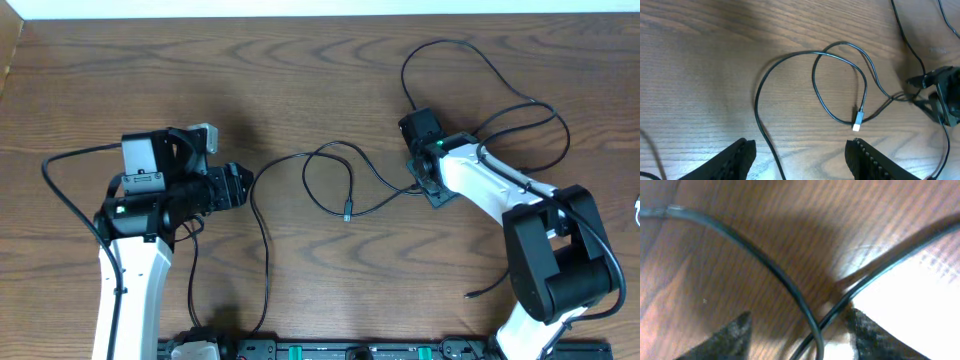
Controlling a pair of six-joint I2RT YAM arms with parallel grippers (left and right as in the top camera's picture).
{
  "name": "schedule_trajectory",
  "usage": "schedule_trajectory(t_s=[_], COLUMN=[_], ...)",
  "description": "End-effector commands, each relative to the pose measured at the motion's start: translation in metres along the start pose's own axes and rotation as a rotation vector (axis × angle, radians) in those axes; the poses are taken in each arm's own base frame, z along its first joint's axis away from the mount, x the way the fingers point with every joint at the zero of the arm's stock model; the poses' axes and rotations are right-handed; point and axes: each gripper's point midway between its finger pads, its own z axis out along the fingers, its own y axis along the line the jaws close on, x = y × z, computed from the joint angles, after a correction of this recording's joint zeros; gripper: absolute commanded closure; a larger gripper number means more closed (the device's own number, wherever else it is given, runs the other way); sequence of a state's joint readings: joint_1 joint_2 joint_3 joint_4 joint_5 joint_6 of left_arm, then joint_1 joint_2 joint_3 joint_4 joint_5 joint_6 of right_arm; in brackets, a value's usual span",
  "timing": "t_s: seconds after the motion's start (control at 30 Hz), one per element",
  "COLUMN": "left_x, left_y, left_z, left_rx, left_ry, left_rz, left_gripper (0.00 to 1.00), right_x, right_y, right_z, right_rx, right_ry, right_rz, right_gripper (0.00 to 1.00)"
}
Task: Untangle cables
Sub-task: 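Pull the grasped black cable up to the top-right corner with the right gripper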
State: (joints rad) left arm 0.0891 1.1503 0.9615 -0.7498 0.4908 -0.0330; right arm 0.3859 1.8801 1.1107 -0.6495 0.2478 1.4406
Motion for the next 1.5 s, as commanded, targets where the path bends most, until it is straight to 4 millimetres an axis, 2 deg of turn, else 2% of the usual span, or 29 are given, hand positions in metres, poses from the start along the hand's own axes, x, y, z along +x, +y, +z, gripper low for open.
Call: schedule_trajectory(t_s=[0.0, 0.03, 0.07, 0.2, 0.33, 0.53, 0.67, 0.8, 0.93, 1.07, 1.27, 1.47], left_x=[-0.001, -0.001, -0.001, -0.001, -0.002, -0.001, 0.0, 0.0, 0.0, 0.001, 0.002, 0.006], left_y=[-0.002, -0.002, -0.002, -0.002, -0.002, -0.002, -0.002, -0.002, -0.002, -0.002, 0.0, 0.002], left_z=[-0.001, -0.001, -0.001, -0.001, -0.001, -0.001, -0.001, -0.001, 0.0, 0.0, 0.002, 0.007], left_rx=[-0.001, -0.001, -0.001, -0.001, -0.001, -0.002, -0.002, -0.002, -0.002, -0.002, -0.003, -0.005], left_ry=[-0.003, -0.003, -0.003, -0.003, -0.005, -0.002, 0.004, 0.004, 0.005, 0.006, 0.017, 0.046], left_rz=[0.022, 0.022, 0.022, 0.022, 0.023, 0.022, 0.042, 0.045, 0.044, 0.044, 0.039, 0.026], left_gripper=[0.37, 0.36, 0.37, 0.37, 0.37, 0.36, 0.34, 0.33, 0.33, 0.33, 0.33, 0.33], right_x=[0.009, 0.009, 0.009, 0.007, 0.006, 0.004, -0.009, -0.029, -0.051, -0.07, -0.099, -0.129], right_y=[-0.011, -0.011, -0.011, -0.011, -0.011, -0.008, 0.008, 0.034, 0.061, 0.08, 0.094, 0.089], right_z=[0.017, 0.017, 0.018, 0.018, 0.018, 0.016, -0.002, -0.04, -0.098, -0.16, -0.247, -0.312], right_rx=[0.053, 0.053, 0.054, 0.056, 0.056, 0.045, 0.002, -0.07, -0.16, -0.249, -0.368, -0.432], right_ry=[0.014, 0.014, 0.014, 0.013, 0.014, 0.014, 0.001, -0.037, -0.104, -0.181, -0.324, -0.432], right_rz=[-0.009, -0.01, -0.01, -0.009, -0.042, -0.09, -0.243, -0.457, -0.682, -0.784, -0.895, -0.904], right_gripper=[0.62, 0.72, 0.77, 0.82, 0.99, 0.99, 0.99, 0.99, 0.99, 0.99, 0.99, 0.99])
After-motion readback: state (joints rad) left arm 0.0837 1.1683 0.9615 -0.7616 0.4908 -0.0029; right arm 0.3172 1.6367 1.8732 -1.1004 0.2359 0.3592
